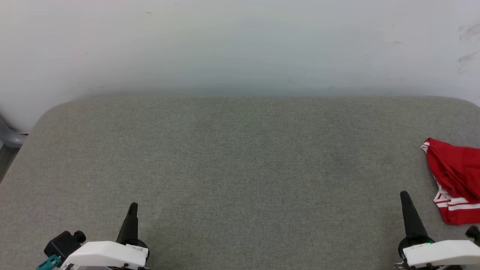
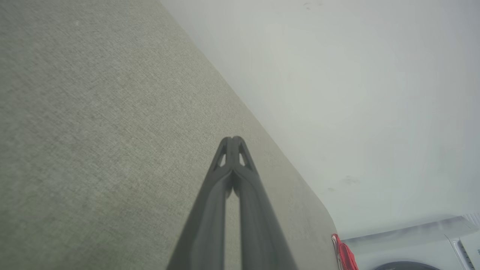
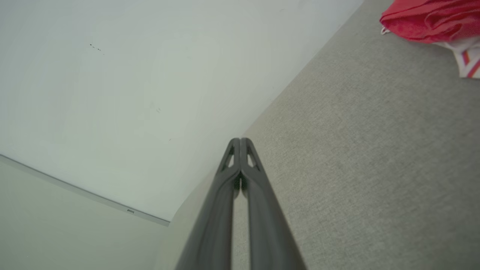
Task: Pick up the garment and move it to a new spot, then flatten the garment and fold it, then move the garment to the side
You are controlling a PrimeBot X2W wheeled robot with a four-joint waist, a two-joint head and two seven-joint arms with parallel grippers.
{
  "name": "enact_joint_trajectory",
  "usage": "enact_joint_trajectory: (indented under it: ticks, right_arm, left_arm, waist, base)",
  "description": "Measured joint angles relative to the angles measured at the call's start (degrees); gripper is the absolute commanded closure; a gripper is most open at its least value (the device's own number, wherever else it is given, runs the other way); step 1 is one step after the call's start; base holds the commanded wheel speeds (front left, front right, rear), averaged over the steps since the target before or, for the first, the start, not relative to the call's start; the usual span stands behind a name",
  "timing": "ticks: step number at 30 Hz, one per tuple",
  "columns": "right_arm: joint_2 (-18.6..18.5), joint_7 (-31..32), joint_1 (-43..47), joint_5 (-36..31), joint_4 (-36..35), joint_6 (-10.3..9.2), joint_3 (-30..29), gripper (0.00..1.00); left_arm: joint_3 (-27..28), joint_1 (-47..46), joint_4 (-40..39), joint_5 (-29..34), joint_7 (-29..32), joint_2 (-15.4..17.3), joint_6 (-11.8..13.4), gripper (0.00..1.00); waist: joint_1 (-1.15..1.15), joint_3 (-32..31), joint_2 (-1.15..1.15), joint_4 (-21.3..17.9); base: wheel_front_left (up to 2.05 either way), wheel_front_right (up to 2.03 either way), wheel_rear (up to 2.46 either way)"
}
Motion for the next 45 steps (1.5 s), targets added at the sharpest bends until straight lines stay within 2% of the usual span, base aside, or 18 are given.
enact_joint_trajectory:
  ticks: [23,45]
  right_arm:
    - [-0.07,3.59,-3.21,13.72,2.07,-0.01,-0.26,1.00]
    - [-0.07,6.27,-5.36,23.93,3.59,-0.01,-0.65,1.00]
  left_arm:
    - [0.96,-2.32,0.68,-14.48,3.55,0.00,-1.08,1.00]
    - [1.87,-4.02,1.20,-25.36,6.15,0.01,-1.99,1.00]
  waist:
    - [0.00,0.45,0.00,-0.33]
    - [0.00,0.86,0.00,-0.62]
  base:
    - [0.00,0.00,0.00]
    - [0.00,0.00,0.00]
